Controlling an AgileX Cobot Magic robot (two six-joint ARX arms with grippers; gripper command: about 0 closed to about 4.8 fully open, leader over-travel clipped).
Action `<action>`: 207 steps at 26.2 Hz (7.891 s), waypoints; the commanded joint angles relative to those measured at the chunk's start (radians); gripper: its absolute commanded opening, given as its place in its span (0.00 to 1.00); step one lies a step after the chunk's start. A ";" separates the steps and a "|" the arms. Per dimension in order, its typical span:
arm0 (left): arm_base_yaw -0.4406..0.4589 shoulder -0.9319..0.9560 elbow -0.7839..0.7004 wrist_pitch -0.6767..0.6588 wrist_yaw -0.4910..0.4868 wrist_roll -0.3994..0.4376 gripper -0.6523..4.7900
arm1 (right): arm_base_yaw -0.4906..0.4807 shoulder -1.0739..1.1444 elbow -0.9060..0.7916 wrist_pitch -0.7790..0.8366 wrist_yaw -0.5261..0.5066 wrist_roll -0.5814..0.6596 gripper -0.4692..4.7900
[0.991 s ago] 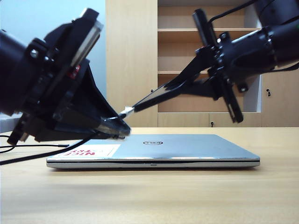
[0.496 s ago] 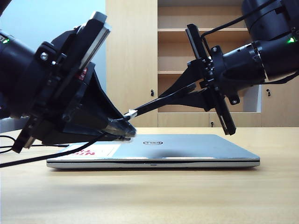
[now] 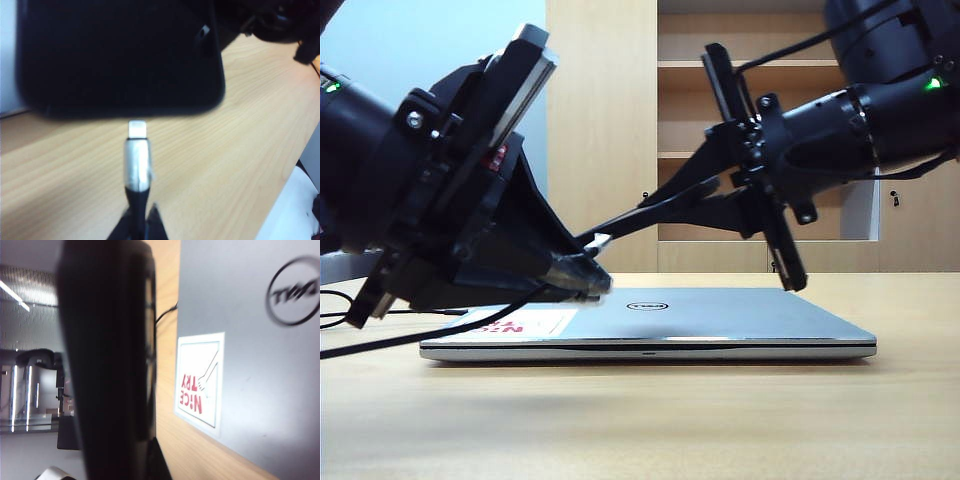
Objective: Pick up the charging cable and the phone, plug the charging cable into the charging port on the phone, and finally place them back on the table.
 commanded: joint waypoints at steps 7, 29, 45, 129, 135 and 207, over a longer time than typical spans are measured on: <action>0.000 0.000 0.002 0.018 -0.001 -0.003 0.11 | 0.015 -0.008 0.004 0.046 -0.014 -0.045 0.08; 0.000 0.000 0.002 0.018 -0.001 -0.003 0.11 | 0.006 -0.008 0.004 0.016 -0.056 -0.111 0.08; 0.000 0.000 0.002 0.018 -0.001 -0.003 0.11 | 0.002 -0.008 0.004 0.008 -0.032 -0.107 0.08; 0.338 -0.232 0.248 -0.375 -0.002 0.446 0.11 | -0.606 -0.262 0.284 -1.121 -0.030 -0.791 0.08; 0.338 -0.232 0.248 -0.376 -0.002 0.447 0.11 | -0.610 -0.100 0.353 -1.164 -0.027 -0.874 0.08; 0.337 -0.657 0.163 -0.734 -0.002 0.484 0.11 | -0.389 -0.732 0.294 -1.204 0.397 -1.004 0.08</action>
